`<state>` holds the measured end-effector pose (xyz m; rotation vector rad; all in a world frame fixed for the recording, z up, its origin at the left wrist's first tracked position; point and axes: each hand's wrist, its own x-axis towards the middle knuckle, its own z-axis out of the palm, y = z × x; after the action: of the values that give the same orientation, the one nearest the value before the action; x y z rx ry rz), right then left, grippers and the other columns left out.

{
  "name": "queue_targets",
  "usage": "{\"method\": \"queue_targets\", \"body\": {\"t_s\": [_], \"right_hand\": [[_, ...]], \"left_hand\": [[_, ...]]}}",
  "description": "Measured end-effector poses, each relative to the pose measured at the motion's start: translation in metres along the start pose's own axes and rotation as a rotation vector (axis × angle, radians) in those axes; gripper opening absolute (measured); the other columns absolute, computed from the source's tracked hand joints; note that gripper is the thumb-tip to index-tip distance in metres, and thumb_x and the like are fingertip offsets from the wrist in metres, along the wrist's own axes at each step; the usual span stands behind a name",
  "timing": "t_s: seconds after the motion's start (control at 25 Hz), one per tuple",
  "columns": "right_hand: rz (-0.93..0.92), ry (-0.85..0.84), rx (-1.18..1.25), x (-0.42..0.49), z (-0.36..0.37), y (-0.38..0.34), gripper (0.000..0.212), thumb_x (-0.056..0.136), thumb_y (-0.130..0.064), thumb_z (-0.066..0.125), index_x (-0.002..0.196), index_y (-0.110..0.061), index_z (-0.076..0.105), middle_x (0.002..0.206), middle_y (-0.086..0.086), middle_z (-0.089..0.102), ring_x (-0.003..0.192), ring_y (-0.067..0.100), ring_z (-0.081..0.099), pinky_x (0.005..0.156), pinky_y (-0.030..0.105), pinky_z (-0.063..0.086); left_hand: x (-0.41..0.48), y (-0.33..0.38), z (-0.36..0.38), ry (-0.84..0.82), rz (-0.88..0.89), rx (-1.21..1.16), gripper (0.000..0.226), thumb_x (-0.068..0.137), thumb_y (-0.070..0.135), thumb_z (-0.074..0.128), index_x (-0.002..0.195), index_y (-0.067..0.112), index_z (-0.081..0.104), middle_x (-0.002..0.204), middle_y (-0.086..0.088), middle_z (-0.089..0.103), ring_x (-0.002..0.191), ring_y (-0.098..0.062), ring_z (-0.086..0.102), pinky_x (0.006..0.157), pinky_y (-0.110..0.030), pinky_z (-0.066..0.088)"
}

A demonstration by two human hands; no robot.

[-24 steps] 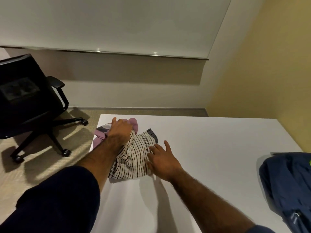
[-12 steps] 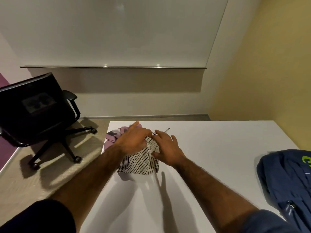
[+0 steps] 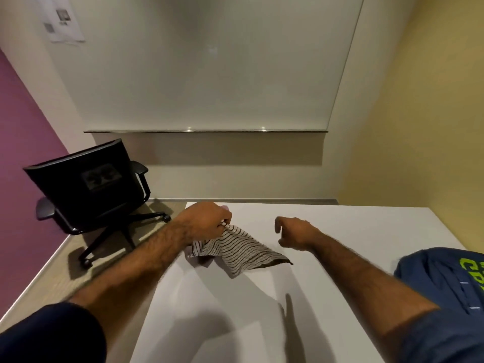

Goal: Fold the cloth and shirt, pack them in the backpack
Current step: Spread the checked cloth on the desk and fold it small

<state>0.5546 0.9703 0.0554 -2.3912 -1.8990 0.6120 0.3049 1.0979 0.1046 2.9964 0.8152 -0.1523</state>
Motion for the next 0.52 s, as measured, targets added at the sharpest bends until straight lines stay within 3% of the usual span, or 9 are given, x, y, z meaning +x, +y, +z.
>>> {"method": "queue_targets", "body": {"t_s": [0.08,0.16,0.2,0.28,0.4,0.52], "right_hand": [[-0.067,-0.037,0.145,-0.013,-0.001,-0.003,0.073,0.080,-0.042,0.081,0.142,-0.028,0.045,0.127,-0.011,0.055,0.118,0.017,0.056,0.102,0.044,0.044],[-0.109,-0.101,0.291,-0.021,-0.002,-0.018,0.094,0.072,-0.050,0.086,0.151,-0.029,0.039,0.141,-0.008,0.051,0.128,0.016,0.051,0.110,0.048,0.041],[-0.119,-0.132,0.324,-0.021,-0.001,-0.027,0.088,0.072,-0.049,0.086,0.147,-0.027,0.045,0.139,-0.006,0.054,0.126,0.016,0.053,0.109,0.048,0.042],[-0.135,-0.124,0.280,-0.019,0.009,-0.039,0.057,0.079,-0.045,0.081,0.127,-0.021,0.062,0.123,-0.003,0.066,0.112,0.019,0.061,0.102,0.047,0.050],[-0.079,-0.004,0.179,-0.020,0.014,-0.036,0.016,0.093,-0.030,0.063,0.103,-0.018,0.063,0.101,0.000,0.066,0.096,0.022,0.064,0.089,0.041,0.055],[0.014,0.082,0.149,-0.022,0.006,-0.006,0.010,0.096,-0.027,0.056,0.093,-0.020,0.061,0.100,0.003,0.067,0.095,0.024,0.065,0.085,0.040,0.056]], "left_hand": [[-0.003,0.012,-0.009,-0.007,-0.037,-0.046,0.014,0.088,0.026,0.058,0.100,0.033,0.061,0.094,0.017,0.063,0.088,-0.011,0.058,0.075,-0.030,0.051],[-0.002,0.028,-0.016,-0.004,-0.060,-0.112,0.017,0.087,0.025,0.059,0.101,0.035,0.059,0.098,0.015,0.067,0.090,-0.011,0.060,0.075,-0.031,0.053],[0.000,0.037,-0.020,0.015,-0.062,-0.146,0.016,0.088,0.024,0.059,0.100,0.034,0.058,0.098,0.014,0.067,0.090,-0.011,0.060,0.074,-0.029,0.051],[0.002,0.051,-0.028,0.069,-0.067,-0.179,0.011,0.090,0.021,0.061,0.095,0.028,0.054,0.092,0.010,0.062,0.083,-0.009,0.055,0.066,-0.025,0.042],[0.000,0.056,-0.042,0.144,-0.130,-0.258,0.018,0.089,0.017,0.063,0.082,0.021,0.047,0.082,0.005,0.053,0.072,-0.011,0.044,0.061,-0.027,0.034],[-0.011,0.038,-0.051,0.225,-0.224,-0.365,0.030,0.087,0.010,0.065,0.071,0.020,0.042,0.073,0.001,0.050,0.067,-0.015,0.042,0.058,-0.030,0.031]]}}
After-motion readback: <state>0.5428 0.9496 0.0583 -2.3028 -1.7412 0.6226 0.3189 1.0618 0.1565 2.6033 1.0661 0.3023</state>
